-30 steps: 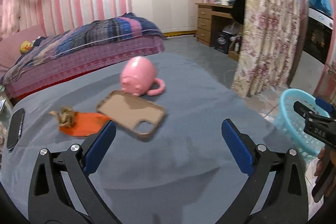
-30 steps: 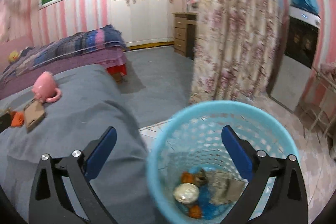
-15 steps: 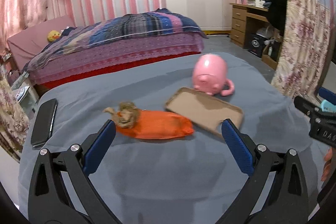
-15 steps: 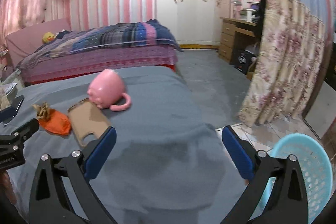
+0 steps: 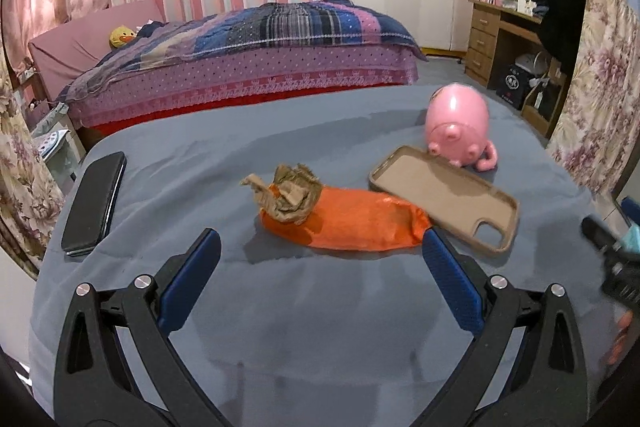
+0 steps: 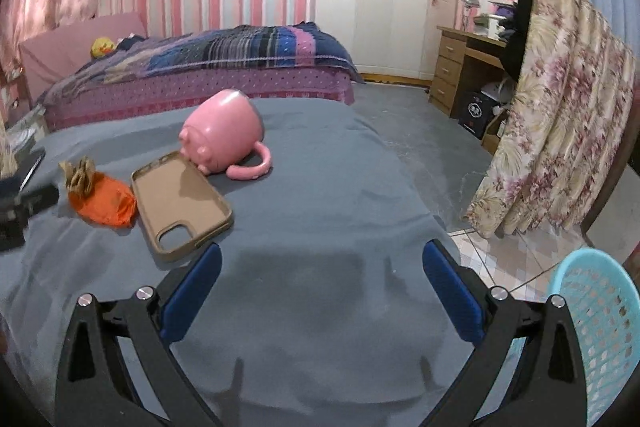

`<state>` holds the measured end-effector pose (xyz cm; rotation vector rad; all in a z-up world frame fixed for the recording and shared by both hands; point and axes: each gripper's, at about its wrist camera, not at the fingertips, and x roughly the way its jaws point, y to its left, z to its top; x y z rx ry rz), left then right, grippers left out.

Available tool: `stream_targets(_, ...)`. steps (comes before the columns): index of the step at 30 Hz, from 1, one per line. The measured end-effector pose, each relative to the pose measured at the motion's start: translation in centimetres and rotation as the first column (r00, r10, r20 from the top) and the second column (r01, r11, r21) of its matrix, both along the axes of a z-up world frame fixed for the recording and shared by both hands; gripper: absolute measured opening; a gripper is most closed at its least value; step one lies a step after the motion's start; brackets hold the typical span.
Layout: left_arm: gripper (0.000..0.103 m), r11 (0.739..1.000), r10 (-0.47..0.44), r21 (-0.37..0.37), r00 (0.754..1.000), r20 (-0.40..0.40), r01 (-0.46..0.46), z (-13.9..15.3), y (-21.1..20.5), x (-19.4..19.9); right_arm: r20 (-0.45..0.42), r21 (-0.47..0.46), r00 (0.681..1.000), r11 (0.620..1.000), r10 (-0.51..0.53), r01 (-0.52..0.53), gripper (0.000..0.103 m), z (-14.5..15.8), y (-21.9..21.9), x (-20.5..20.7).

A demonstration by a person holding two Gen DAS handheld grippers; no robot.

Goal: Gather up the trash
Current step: 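Move both open tools back over the crumpled paper and orange bag, then grasp the crumpled brown paper with the left tool, then grasp the orange mesh bag with the right tool while the left tool holds the paper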

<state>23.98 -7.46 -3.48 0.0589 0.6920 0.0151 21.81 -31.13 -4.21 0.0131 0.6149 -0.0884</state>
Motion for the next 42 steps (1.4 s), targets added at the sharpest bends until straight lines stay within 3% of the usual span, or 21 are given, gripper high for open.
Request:
stream_targets(7, 0.097, 0.997, 0.035, -0.062, 0.999, -0.035, -0.037, -1.6, 1.8, 1.3, 0.007, -0.03, 1.0, 0.999, -0.024, 0.024, 0.098, -0.1, -0.4, 0.1)
stream_targets(12, 0.094, 0.994, 0.058, -0.094, 0.997, -0.046, -0.062, -2.4, 3.0, 3.2, -0.009, 0.003, 1.0, 1.0, -0.028, 0.028, 0.099, -0.4, -0.9, 0.5)
stream_targets(17, 0.077, 0.992, 0.064, -0.102, 0.995, -0.07, -0.071, -3.1, 3.1, 5.0, -0.029, -0.029, 0.999, 0.999, -0.02, 0.019, 0.099, -0.7, -0.4, 1.1)
stream_targets(21, 0.073, 0.992, 0.072, -0.096, 0.994, -0.082, -0.08, -3.3, 2.7, 6.7, -0.049, -0.061, 0.999, 0.998, -0.007, 0.004, 0.099, -1.0, -0.1, 1.7)
stream_targets(25, 0.051, 0.992, 0.07, -0.096, 0.993, -0.092, -0.079, -3.4, 2.7, 8.0, -0.058, -0.047, 0.998, 0.999, 0.0, -0.002, 0.099, -1.0, -0.2, 1.7)
stream_targets(28, 0.046, 0.991, 0.066, -0.113, 0.996, -0.056, -0.072, -3.0, 3.0, 7.1, -0.056, -0.054, 0.998, 0.999, 0.002, -0.006, 0.099, -0.9, -0.1, 1.5)
stream_targets(33, 0.046, 0.989, 0.086, -0.121, 0.996, -0.014, -0.087, -1.5, 3.8, 3.8, -0.042, -0.042, 0.999, 0.999, 0.015, -0.016, 0.099, -0.6, 0.4, 1.3)
stream_targets(36, 0.046, 0.986, 0.153, -0.066, 0.988, -0.019, -0.154, -0.7, 4.7, 1.6, -0.046, -0.03, 0.999, 0.999, 0.028, -0.029, 0.099, -0.7, 1.1, 1.3)
stream_targets(40, 0.046, 0.974, 0.208, -0.09, 0.978, -0.013, -0.209, 0.2, 7.1, -0.7, -0.063, -0.005, 0.995, 0.997, 0.074, -0.074, 0.099, -0.9, 2.7, 1.4)
stream_targets(42, 0.046, 0.973, 0.225, -0.061, 0.974, 0.011, -0.223, 0.9, 8.0, -1.3, -0.061, -0.018, 0.991, 0.993, 0.118, -0.119, 0.099, -0.8, 4.1, 1.4)
